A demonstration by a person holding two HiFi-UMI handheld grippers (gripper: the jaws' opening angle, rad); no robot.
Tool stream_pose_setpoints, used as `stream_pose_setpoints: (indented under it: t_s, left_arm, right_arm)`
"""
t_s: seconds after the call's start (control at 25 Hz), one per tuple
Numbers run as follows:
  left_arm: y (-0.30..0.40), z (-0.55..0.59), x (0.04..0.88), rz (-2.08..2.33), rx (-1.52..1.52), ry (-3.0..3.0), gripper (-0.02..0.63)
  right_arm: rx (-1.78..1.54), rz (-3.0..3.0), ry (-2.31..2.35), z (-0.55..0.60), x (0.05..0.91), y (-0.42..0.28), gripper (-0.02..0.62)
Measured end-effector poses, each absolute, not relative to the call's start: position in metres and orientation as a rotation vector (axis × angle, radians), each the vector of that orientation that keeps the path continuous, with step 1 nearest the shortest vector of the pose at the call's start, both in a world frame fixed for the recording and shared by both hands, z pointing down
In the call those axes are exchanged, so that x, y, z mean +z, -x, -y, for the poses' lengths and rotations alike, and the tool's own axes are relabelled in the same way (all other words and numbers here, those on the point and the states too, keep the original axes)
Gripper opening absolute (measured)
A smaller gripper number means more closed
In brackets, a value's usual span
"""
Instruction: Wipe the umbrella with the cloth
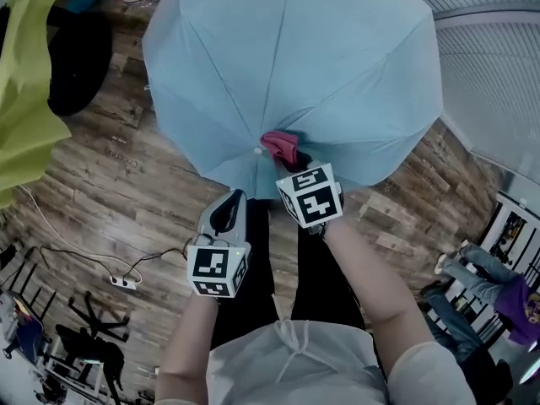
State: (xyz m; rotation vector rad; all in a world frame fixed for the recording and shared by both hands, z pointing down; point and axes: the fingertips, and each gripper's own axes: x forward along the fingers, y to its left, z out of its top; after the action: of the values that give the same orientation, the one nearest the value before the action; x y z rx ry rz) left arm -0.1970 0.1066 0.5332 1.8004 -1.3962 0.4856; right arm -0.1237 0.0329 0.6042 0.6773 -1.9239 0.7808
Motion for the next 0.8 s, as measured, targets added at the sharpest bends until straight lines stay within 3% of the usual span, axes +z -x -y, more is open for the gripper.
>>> stream_pose_setpoints:
  t_s: [0.44,0.8]
  left_arm:
    - [0.211,-0.116,0.565,1.43,0.51,-1.752,0.007]
    - [0.176,-0.099,0.569,1.453,0.49,-1.686,0.006]
  right_arm:
    - [0.735,1.939,-0.554,-0.043,0.645,0.149,0.06]
    - [0.74,1.979,-0.51,-0.028,0.636,0.111,0.06]
